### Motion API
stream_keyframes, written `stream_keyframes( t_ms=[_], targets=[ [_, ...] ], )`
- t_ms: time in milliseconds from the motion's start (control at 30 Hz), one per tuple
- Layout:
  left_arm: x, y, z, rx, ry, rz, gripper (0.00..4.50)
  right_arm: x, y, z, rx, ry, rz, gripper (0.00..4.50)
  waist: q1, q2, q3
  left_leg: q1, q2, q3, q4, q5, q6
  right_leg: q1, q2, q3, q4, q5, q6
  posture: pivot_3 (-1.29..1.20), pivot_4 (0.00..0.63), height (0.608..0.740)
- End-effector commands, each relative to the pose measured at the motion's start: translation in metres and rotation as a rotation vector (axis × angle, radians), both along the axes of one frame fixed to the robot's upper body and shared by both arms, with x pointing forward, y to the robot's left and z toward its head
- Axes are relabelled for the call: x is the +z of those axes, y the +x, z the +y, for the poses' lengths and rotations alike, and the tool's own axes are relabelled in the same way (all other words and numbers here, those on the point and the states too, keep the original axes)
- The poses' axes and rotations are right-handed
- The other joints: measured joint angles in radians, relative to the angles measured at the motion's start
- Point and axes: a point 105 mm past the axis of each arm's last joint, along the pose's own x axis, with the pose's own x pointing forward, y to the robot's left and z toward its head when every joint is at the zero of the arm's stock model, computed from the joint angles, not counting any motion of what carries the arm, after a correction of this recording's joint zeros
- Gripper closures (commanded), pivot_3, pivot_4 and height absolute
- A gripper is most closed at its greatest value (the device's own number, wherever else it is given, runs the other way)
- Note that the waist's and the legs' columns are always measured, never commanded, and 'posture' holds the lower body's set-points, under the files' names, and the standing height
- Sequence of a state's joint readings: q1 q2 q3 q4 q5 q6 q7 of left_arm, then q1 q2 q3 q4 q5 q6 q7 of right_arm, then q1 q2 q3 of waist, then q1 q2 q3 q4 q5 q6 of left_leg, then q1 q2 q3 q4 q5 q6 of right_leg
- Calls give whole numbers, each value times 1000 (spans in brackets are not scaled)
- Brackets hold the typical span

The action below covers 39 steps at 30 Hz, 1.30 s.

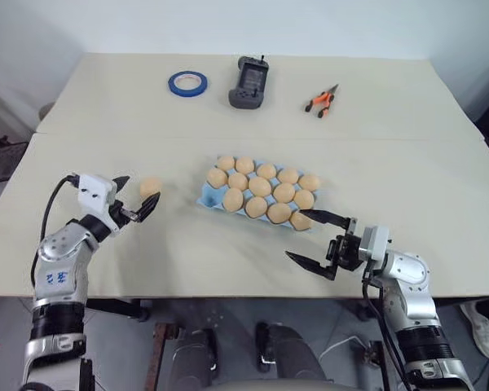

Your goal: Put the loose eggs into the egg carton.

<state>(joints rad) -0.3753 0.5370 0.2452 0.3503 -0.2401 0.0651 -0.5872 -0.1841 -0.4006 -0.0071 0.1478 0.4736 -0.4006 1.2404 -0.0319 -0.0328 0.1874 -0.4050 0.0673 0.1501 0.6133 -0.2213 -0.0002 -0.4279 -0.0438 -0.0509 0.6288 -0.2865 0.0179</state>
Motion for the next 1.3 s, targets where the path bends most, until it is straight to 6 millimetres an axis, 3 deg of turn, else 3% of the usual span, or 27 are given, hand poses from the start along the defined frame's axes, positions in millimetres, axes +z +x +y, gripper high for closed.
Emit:
stream_keyframes(
  t_ms=[33, 100, 333, 433, 633, 767, 1033, 1067, 1200, 1300],
  targets=[
    [-1, 11, -2, -6, 26, 15, 23, 9, -3, 1, -1, 23, -36, 0, 3, 0, 0, 0, 0, 0, 0, 0, 0, 0, 0, 0, 0, 0, 0, 0, 150, 740],
    [-1, 17, -4, -8, 23, 20, 23, 8, -3, 1, -8, 25, -34, 0, 4, 0, 0, 0, 0, 0, 0, 0, -1, 0, 1, -1, 1, 0, -1, 0, 150, 740],
    [2, 20, -14, -45, -14, 16, 2273, 6, -3, 1, -14, 27, -29, 0, 4, 0, 0, 0, 0, 0, 1, 0, -1, 0, 1, 0, 2, 0, 0, 0, 150, 740],
    [19, 20, -26, -88, -71, -22, 2898, 6, -3, 1, -17, 25, -28, 0, 4, 0, 0, 0, 0, 0, 1, 1, -1, 0, 0, 0, 2, 0, 0, 0, 150, 740],
    [60, 12, -67, -299, -49, -110, 2898, 5, -2, -1, -27, 18, -28, 0, 5, 0, 0, 0, 0, 0, 1, 1, -1, 0, 0, 0, 3, 0, 0, 0, 150, 740],
    [56, 6, -91, -434, -43, -66, 2898, 5, -2, -2, -37, 16, -32, 0, 3, 0, 0, 1, -1, 0, 2, 2, -1, 1, 0, 0, 4, 0, 0, 0, 150, 740],
    [42, 7, -111, -519, -48, -20, 2898, 5, -2, -4, -58, 16, -36, 0, 4, 0, 0, 2, -1, -1, 4, 3, -2, 0, 1, 0, 8, -1, -1, 0, 150, 740],
    [41, 8, -113, -521, -49, -18, 2222, 4, -3, -3, -59, 16, -36, 0, 4, 0, 0, 2, -1, -1, 5, 3, -2, 0, 1, 0, 8, -1, -1, 0, 150, 740],
    [37, 9, -119, -549, -53, -12, 931, 4, -4, -3, -60, 18, -33, 0, 3, 0, 0, 1, -1, -1, 8, 3, -2, 1, 1, 0, 9, 0, -1, 0, 150, 740],
    [34, 8, -112, -532, -38, -14, 26, 4, -4, -3, -61, 16, -34, 0, 3, 0, 0, 1, -1, -1, 8, 3, -2, 1, 1, 0, 9, 0, -1, 0, 150, 740]
  ],
)
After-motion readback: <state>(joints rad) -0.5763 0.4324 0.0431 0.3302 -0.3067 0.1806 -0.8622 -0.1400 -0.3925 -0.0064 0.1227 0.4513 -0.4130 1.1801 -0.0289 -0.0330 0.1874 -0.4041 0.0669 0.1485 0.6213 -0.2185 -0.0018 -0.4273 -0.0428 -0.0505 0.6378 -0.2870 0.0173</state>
